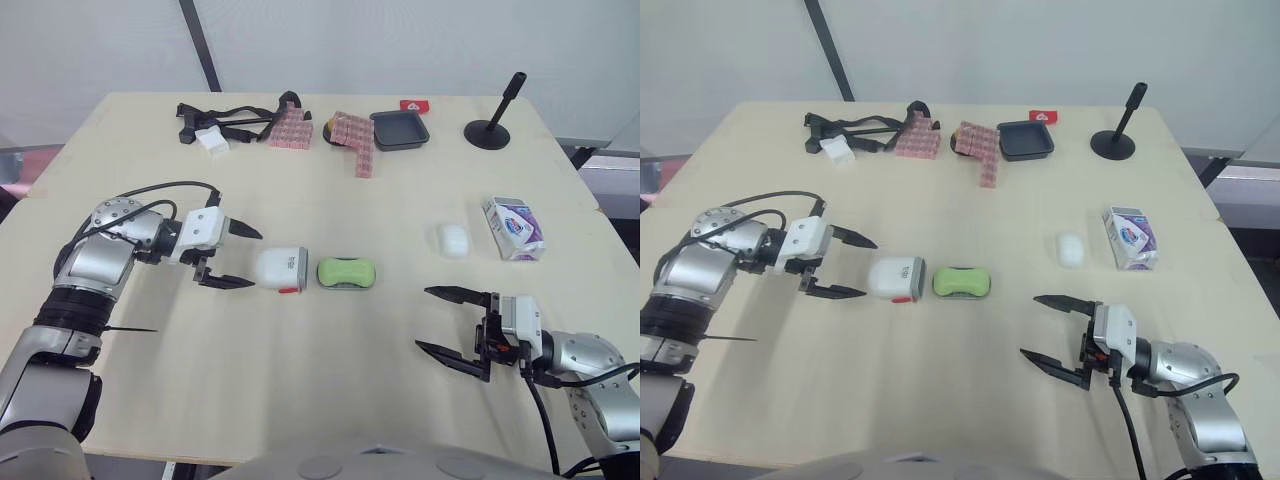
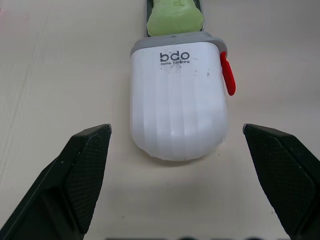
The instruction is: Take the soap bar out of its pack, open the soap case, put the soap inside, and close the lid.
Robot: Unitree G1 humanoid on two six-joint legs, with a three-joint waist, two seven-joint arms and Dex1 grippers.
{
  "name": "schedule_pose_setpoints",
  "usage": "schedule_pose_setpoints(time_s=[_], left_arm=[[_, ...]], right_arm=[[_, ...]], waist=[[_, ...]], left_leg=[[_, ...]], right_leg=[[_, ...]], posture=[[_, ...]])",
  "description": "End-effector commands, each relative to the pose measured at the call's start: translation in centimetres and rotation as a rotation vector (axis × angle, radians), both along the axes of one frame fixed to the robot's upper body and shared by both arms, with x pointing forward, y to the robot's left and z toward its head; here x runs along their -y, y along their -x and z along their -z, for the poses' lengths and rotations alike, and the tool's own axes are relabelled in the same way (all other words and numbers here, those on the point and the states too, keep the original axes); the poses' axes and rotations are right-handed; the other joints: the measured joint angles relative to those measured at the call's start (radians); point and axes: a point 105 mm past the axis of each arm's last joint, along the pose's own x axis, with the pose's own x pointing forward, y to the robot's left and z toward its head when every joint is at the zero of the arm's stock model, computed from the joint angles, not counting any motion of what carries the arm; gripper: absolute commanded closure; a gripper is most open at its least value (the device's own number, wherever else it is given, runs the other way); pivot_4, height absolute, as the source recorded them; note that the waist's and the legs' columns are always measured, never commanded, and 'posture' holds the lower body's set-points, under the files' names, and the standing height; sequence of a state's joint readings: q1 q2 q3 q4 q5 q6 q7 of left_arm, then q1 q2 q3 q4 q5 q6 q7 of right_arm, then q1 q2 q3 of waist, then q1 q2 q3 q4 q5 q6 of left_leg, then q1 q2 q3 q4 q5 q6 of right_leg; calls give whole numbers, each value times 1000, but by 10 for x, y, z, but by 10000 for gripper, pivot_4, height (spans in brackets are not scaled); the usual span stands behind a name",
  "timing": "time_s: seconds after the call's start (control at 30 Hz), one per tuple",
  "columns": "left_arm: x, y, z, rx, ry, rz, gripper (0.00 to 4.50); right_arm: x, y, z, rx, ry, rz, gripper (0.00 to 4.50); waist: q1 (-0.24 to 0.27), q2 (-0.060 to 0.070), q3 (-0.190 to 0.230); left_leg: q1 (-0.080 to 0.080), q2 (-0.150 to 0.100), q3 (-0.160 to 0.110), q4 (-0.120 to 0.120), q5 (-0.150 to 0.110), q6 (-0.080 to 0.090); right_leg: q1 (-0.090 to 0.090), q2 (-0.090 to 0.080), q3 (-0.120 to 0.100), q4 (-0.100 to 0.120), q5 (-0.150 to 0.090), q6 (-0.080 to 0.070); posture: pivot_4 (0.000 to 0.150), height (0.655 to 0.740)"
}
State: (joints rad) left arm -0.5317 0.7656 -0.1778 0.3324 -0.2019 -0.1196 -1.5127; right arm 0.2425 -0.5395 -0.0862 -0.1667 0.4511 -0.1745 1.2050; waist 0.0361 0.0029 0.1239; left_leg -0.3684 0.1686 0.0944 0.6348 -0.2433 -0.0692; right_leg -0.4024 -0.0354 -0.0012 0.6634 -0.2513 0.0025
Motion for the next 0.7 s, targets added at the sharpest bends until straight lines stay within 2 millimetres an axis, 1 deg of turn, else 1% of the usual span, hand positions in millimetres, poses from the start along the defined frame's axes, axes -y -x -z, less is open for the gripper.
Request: schedule_pose_setpoints(time_s=[0.03, 0.17, 0.4, 0.7], left_arm=[[4, 1, -5, 0, 1, 6, 0], [5, 2, 3, 6, -15, 6, 0], [10, 2, 11, 11, -22, 1, 0], [14, -5, 18, 25, -23, -28, 0]], right_arm=[[3, -1, -5, 27, 6, 10, 705], [5, -3, -9, 17, -50, 39, 705], [0, 4, -12, -8, -99, -13, 705], [-1, 3, -13, 8, -73, -21, 705]], waist=[[0, 0, 0], [1, 0, 0], [3, 0, 0], [4, 0, 0]], left_leg=[[0, 0, 0, 0, 0, 0], [-1, 0, 0, 0, 0, 0], [-1, 0, 0, 0, 0, 1], [-2, 0, 0, 1, 0, 1]], right_leg=[[0, 0, 0, 0, 0, 0], [0, 0, -1, 0, 0, 0], [0, -1, -1, 0, 0, 0], [0, -2, -2, 0, 0, 0]], posture=[[1500, 7374], [1500, 7374], [1500, 7374], [1500, 7374]])
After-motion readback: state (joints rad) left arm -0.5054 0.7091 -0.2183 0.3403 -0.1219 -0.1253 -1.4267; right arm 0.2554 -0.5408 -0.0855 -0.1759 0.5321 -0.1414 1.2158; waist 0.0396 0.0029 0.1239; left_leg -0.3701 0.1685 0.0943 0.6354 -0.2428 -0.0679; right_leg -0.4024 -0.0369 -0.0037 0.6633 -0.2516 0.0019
